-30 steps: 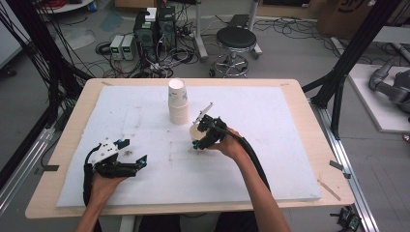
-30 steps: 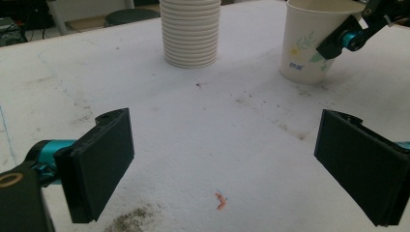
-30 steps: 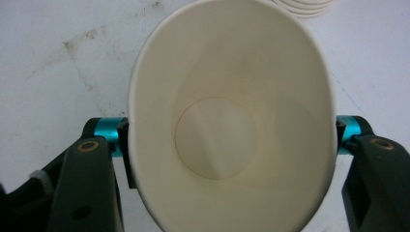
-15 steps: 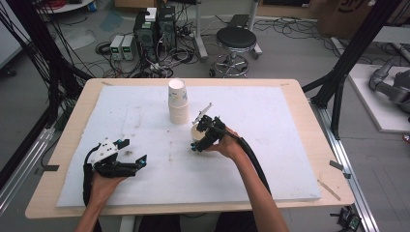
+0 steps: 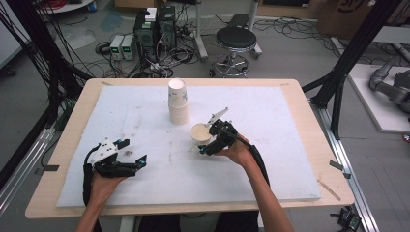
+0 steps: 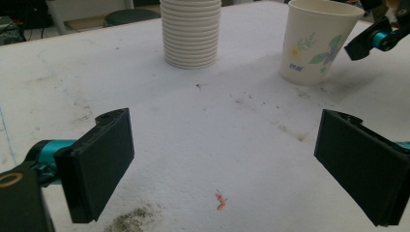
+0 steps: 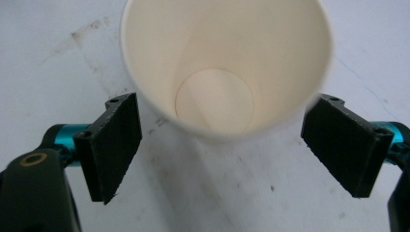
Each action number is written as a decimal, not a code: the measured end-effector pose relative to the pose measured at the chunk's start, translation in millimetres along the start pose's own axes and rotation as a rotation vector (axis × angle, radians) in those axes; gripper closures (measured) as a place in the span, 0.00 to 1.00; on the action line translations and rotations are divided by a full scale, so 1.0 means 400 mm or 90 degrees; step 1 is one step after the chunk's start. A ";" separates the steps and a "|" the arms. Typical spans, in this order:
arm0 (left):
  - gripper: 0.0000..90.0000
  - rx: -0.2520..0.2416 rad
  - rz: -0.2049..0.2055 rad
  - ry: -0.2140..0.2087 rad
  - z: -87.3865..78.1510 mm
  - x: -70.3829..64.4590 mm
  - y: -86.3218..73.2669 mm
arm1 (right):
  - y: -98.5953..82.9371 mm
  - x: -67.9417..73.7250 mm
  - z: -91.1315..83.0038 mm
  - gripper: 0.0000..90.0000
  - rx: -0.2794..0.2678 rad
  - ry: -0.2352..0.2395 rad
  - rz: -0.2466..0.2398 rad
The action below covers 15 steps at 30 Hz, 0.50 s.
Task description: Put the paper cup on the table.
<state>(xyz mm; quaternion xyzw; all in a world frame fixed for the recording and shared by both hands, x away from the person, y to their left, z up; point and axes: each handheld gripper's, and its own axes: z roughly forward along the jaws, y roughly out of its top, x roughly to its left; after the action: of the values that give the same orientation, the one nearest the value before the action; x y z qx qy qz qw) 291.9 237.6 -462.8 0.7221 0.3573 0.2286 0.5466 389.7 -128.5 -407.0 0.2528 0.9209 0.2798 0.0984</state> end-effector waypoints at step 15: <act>0.08 -0.009 -0.002 0.004 -0.004 0.000 -0.001 | -0.206 -0.011 -0.151 0.16 -0.184 -0.078 0.075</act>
<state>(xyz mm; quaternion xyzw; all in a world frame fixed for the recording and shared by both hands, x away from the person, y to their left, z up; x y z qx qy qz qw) 290.9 238.6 -462.9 0.7169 0.3586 0.2322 0.5509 340.2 -217.9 -403.8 0.3058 0.8470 0.3989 0.1731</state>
